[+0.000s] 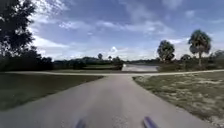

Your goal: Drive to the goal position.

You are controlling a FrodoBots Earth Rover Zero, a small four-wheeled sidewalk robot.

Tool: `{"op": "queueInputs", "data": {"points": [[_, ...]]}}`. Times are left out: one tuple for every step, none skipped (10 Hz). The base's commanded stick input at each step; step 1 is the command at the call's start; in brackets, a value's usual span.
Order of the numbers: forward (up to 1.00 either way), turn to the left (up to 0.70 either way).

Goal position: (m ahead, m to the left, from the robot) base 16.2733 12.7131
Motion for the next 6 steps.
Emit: {"op": "queueInputs", "data": {"points": [[0.69, 0.34], [0.69, 0.23], [0.69, 0.03], [0.69, 0.03], [0.69, 0.03], [0.69, 0.03]]}}
